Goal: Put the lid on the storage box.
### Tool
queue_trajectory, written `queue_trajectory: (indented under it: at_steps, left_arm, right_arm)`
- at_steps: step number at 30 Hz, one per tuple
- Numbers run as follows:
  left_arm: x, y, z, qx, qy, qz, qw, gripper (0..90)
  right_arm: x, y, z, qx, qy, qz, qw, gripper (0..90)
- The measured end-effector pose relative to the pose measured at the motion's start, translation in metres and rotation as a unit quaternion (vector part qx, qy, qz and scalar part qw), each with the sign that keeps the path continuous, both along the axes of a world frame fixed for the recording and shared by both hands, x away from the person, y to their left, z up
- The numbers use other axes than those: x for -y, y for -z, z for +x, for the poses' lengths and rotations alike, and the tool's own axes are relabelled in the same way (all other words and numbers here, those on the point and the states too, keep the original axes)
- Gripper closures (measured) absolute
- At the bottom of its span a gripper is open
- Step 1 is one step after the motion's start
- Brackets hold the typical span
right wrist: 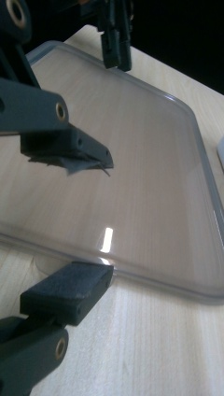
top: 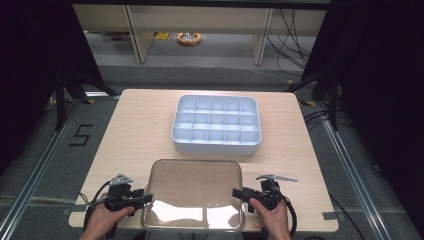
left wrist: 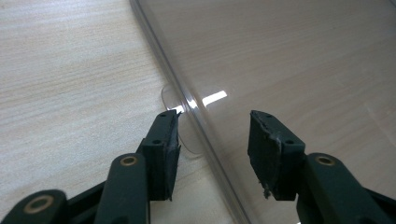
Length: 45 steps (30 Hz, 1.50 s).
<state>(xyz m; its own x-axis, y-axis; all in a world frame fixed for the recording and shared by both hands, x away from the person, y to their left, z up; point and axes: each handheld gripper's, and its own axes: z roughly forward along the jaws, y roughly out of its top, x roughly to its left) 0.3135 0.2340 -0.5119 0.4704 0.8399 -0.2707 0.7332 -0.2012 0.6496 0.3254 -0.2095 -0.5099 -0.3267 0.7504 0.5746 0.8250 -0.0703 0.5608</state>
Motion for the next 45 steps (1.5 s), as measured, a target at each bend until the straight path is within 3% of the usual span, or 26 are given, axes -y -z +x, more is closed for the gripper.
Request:
queue_trajectory:
  at_steps: [2,6,7,8,12,15,17,18,20,21,23,25,26,27,28,29,30,31,32,33,35,36,40,42,43,45]
  left_arm:
    - [0.002,0.000,-0.001,0.000,0.002,-0.002,1.0000,53.9]
    - [0.003,0.000,-0.001,0.002,0.004,0.005,1.0000,53.9]
    - [0.001,-0.001,-0.001,-0.001,0.013,0.007,0.9999,53.9]
    - [0.001,-0.001,-0.001,-0.001,0.013,0.005,0.9999,53.9]
    - [0.003,-0.001,-0.002,0.003,0.010,0.006,0.9999,53.9]
    - [0.004,0.000,-0.002,0.005,0.006,0.009,0.9999,53.9]
    - [0.002,-0.002,-0.002,0.002,0.021,0.018,0.9996,54.0]
    - [0.003,-0.001,-0.003,0.003,0.018,0.016,0.9997,54.0]
    - [0.005,-0.001,-0.002,0.005,0.007,0.011,0.9999,53.9]
    - [0.005,-0.001,-0.003,0.004,0.007,0.008,0.9999,53.9]
    - [0.003,-0.001,-0.003,0.007,0.015,0.017,0.9997,53.8]
    - [0.003,-0.001,-0.002,0.005,0.003,0.015,0.9999,53.6]
    - [0.002,0.000,-0.002,0.004,0.001,0.011,0.9999,53.6]
    - [0.001,-0.001,-0.003,0.004,0.012,0.017,0.9998,53.8]
    - [0.003,-0.001,-0.003,0.005,0.002,0.010,0.9999,53.6]
    - [0.003,0.000,-0.003,0.005,0.000,0.010,0.9999,53.1]
    - [0.001,-0.001,-0.002,0.002,0.009,0.007,0.9999,53.2]
    - [0.001,-0.001,-0.002,-0.002,0.010,0.010,0.9999,53.3]
    - [0.001,-0.001,-0.002,0.000,0.008,0.006,1.0000,53.2]
    - [0.001,0.000,-0.002,0.003,0.000,0.001,1.0000,53.0]
    - [0.002,0.000,-0.002,0.002,0.001,0.001,1.0000,52.6]
    - [0.000,-0.001,-0.002,-0.002,0.012,0.008,0.9999,52.1]
    - [0.002,0.000,-0.002,0.000,0.004,-0.007,1.0000,47.8]
    - [-0.001,-0.001,0.000,-0.010,0.014,-0.014,0.9998,45.7]
    - [-0.001,0.000,0.001,-0.011,0.006,-0.027,0.9996,44.4]
    - [-0.005,0.000,0.003,-0.009,0.008,-0.021,0.9997,38.6]
  right_arm:
    - [0.001,-0.002,-0.001,0.013,0.006,-0.010,0.9998,50.0]
    - [0.005,-0.003,0.000,0.025,0.017,-0.059,0.9978,45.6]
    - [0.004,-0.005,-0.002,0.004,0.032,-0.049,0.9983,45.6]
    - [0.008,-0.004,0.000,0.022,0.020,-0.059,0.9978,45.3]
    - [0.005,0.001,0.001,0.003,0.007,-0.045,0.9990,45.6]
    - [0.003,0.002,0.001,0.002,0.019,-0.042,0.9990,44.2]
    - [0.005,0.003,-0.001,-0.018,0.037,-0.008,0.9991,44.8]
    - [0.006,0.005,0.000,-0.012,0.038,0.003,0.9992,45.5]
    - [0.009,0.007,0.000,-0.004,0.037,0.006,0.9993,46.2]
    - [0.009,0.006,-0.001,-0.013,0.038,0.009,0.9992,46.2]
    - [0.011,0.007,-0.002,-0.016,0.044,0.024,0.9986,46.8]
    - [0.011,0.002,-0.007,-0.061,0.061,0.062,0.9943,50.8]
    - [0.014,0.006,-0.005,-0.034,0.053,0.056,0.9964,51.3]
    - [0.015,0.007,-0.006,-0.041,0.054,0.068,0.9954,55.4]
    - [0.012,0.006,-0.009,-0.074,0.054,0.114,0.9893,60.4]
    - [0.010,0.007,-0.010,-0.083,0.052,0.132,0.9863,62.3]
    - [0.009,0.010,-0.009,-0.049,0.038,0.115,0.9914,64.2]
    - [0.005,0.004,-0.010,-0.049,0.037,0.096,0.9935,64.7]
    - [0.005,0.000,-0.011,-0.057,0.032,0.094,0.9934,66.0]
    - [0.007,0.001,-0.010,-0.041,0.027,0.087,0.9950,66.8]
    - [0.007,-0.003,-0.012,-0.053,0.020,0.098,0.9935,66.8]
    - [0.009,0.001,-0.011,-0.019,0.005,0.087,0.9960,66.9]
    - [0.011,-0.001,-0.010,0.011,-0.014,0.092,0.9956,69.0]
    - [0.010,-0.005,-0.010,0.023,-0.024,0.088,0.9956,69.0]
    - [0.010,-0.006,-0.010,0.027,-0.027,0.090,0.9952,69.1]
    - [0.011,-0.008,-0.010,0.029,-0.034,0.082,0.9956,71.1]
